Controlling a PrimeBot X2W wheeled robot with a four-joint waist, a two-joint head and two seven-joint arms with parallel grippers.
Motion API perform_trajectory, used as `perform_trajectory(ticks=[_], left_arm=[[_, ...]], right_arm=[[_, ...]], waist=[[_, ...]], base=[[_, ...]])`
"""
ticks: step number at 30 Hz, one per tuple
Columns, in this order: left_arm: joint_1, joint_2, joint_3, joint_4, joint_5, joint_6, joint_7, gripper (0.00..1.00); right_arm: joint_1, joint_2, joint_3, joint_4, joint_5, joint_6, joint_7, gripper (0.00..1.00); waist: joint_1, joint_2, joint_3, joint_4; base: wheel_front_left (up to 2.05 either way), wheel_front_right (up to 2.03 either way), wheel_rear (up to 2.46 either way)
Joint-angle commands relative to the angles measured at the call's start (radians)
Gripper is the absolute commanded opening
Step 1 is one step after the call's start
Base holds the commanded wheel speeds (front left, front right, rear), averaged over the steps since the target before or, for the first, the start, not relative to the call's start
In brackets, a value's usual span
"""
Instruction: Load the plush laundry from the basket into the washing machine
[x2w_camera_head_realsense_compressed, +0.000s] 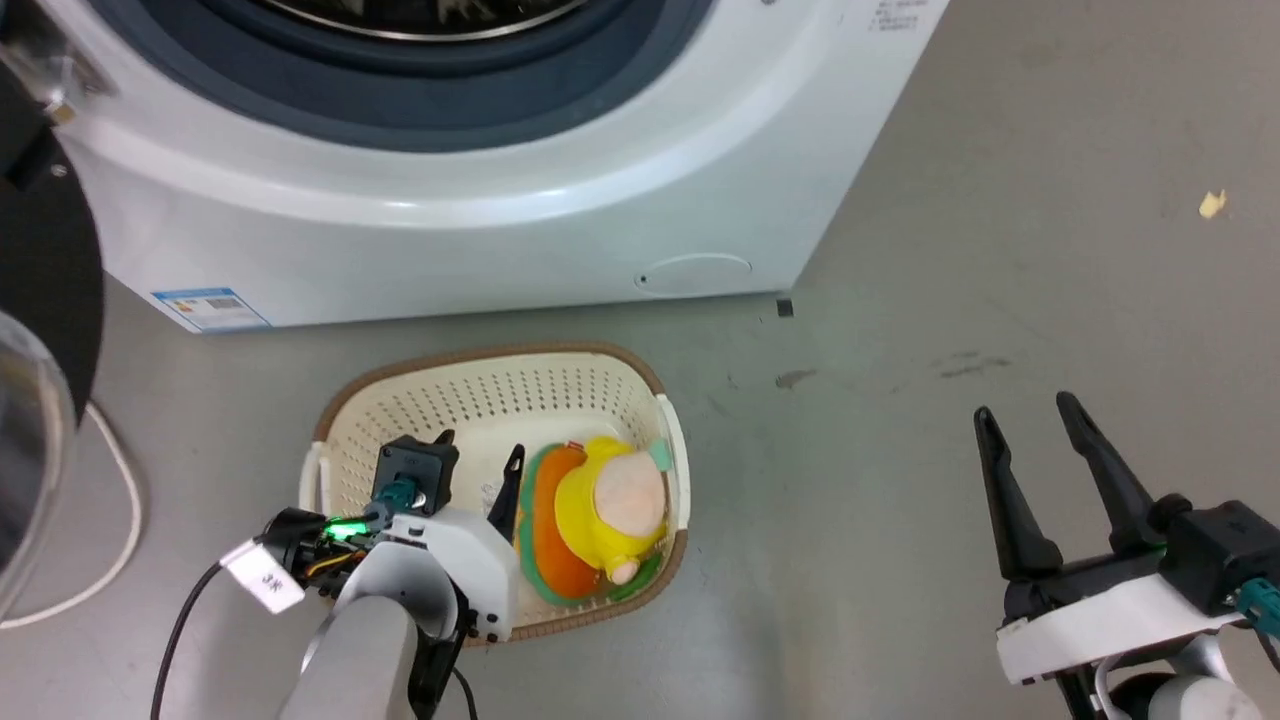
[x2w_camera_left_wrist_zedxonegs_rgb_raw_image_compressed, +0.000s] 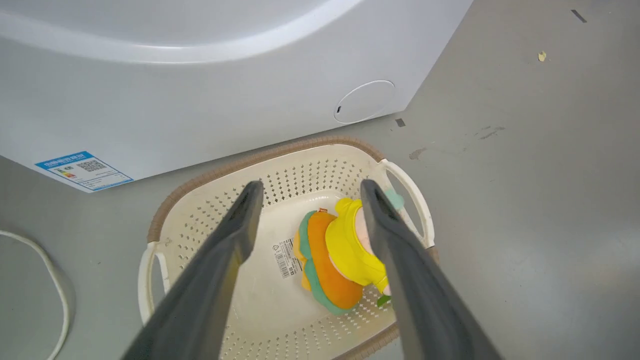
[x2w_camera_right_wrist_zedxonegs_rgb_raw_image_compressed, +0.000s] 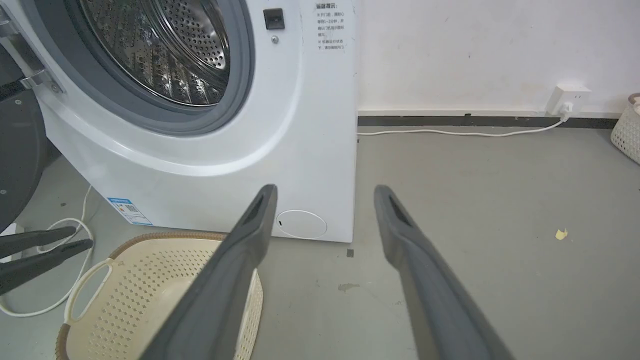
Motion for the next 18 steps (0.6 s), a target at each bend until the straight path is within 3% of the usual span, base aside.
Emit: perform_trajectory(ticks=[1, 18], left_arm=[[-0.038, 0.01, -0.018, 0.037, -0.011, -0.01, 0.01, 1.0], [-0.216, 0.071, -0.212, 0.232, -0.093, -0.027, 0.138, 1.0]], right_arm=[[-0.023, 0.001, 0.002, -0.012, 0.014, 0.0, -0.014, 1.0], [-0.05, 0.001, 0.027, -0.053, 0.068, -0.001, -0.047, 1.0]], waist=[[-0.0002, -0.0001, 0.032, -0.015], [-0.0002, -0.0001, 0.188, -0.068]], base=[[0.0, 0.0, 0.0], [0.0, 0.0, 0.0]])
